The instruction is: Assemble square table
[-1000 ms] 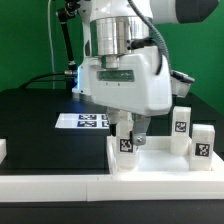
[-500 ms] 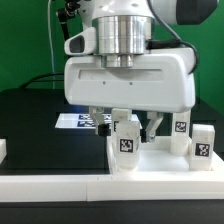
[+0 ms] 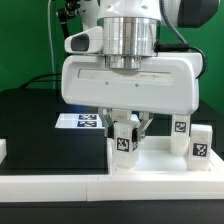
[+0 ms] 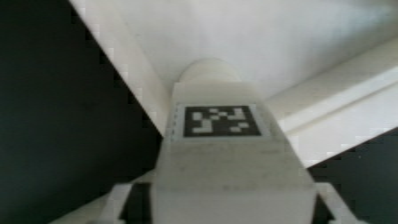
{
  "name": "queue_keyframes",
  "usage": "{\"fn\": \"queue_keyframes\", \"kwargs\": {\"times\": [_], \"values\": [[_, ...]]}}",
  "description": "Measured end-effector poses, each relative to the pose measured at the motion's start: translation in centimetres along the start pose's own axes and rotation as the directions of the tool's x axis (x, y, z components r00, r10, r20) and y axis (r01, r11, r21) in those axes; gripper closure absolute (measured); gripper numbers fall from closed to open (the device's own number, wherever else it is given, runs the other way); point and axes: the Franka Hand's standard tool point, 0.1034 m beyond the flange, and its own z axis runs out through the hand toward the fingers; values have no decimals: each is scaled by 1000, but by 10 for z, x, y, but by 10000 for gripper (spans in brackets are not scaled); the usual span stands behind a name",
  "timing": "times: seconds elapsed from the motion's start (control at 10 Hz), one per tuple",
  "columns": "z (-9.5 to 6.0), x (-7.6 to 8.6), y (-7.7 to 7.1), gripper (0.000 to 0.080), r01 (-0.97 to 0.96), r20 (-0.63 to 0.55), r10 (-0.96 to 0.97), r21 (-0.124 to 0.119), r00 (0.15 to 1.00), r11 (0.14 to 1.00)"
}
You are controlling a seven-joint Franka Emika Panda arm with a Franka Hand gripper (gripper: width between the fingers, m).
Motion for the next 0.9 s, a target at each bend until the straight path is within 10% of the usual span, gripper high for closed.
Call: {"fn": "queue_keyframes", "kwargs": {"times": [0.5,0.9], "values": [[2,0,4,511,-522,16,522,3,853,853],[3,-4,4,509,-926,80,924,-14,375,377]]}}
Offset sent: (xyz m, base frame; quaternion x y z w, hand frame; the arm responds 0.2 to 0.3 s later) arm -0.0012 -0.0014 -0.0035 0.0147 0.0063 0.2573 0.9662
